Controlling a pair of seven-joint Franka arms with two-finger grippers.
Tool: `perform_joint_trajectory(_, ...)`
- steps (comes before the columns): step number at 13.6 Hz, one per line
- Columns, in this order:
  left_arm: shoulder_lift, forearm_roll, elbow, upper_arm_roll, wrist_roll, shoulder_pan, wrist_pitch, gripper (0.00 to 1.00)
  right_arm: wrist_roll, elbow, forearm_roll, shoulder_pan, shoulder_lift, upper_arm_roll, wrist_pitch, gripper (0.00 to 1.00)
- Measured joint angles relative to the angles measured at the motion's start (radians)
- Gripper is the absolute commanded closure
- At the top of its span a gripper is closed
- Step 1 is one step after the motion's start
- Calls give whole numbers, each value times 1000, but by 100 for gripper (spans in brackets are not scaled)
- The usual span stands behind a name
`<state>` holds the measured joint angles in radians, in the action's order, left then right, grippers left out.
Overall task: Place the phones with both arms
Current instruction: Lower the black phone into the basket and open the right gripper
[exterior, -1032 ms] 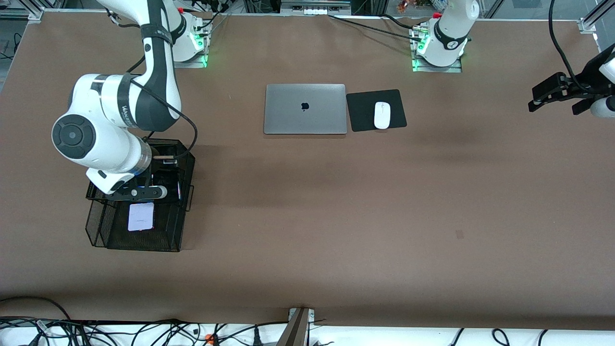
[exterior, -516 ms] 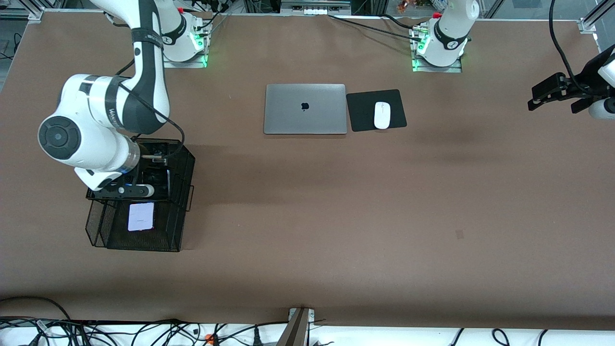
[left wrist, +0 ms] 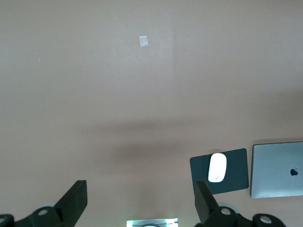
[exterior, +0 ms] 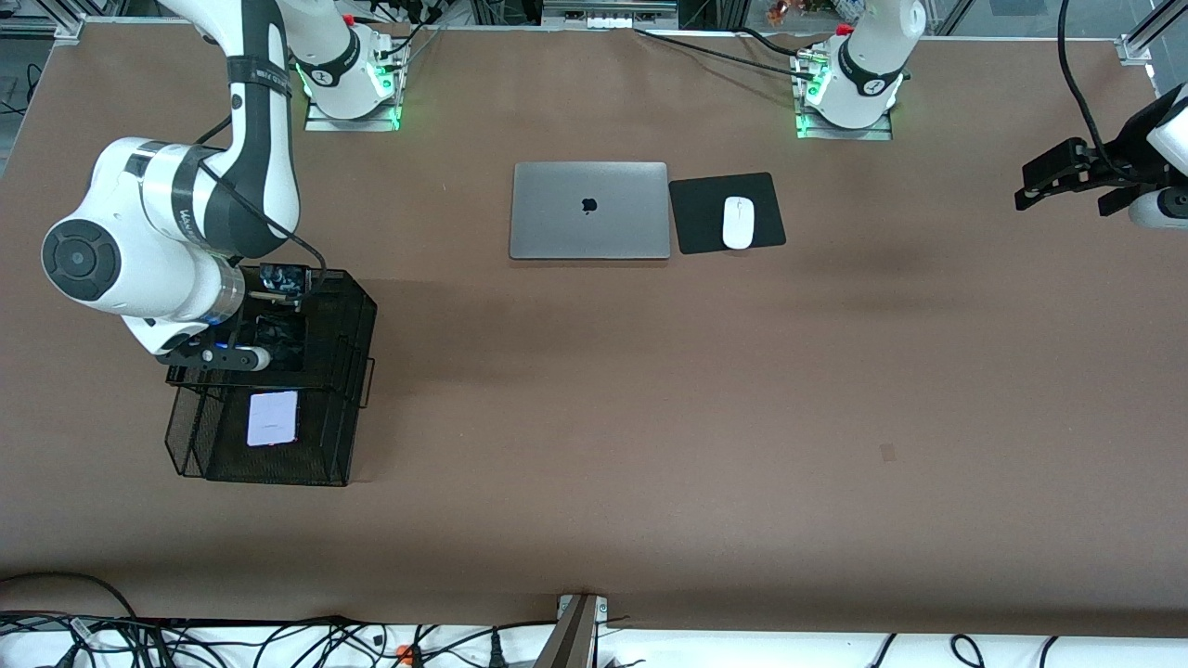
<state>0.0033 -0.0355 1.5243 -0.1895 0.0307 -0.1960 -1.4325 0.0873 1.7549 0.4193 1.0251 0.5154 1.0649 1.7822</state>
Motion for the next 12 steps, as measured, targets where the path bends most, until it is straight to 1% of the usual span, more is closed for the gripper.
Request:
perform_joint_trajectory(2,0,0,0,0,0,0,0,0,0,49,0,6,-2,0,75,100)
perform_joint_trajectory(4,0,0,0,0,0,0,1,0,0,89,0,12,-2,-1,110,100)
perform_joint_trajectory(11,0,0,0,-1,0,0,1,0,-3,118,2,27,-1,-12,118,100)
perform_joint_trajectory(12,0,0,0,-1,0,0,1,0,-3,121,2,28,1,-14,118,98)
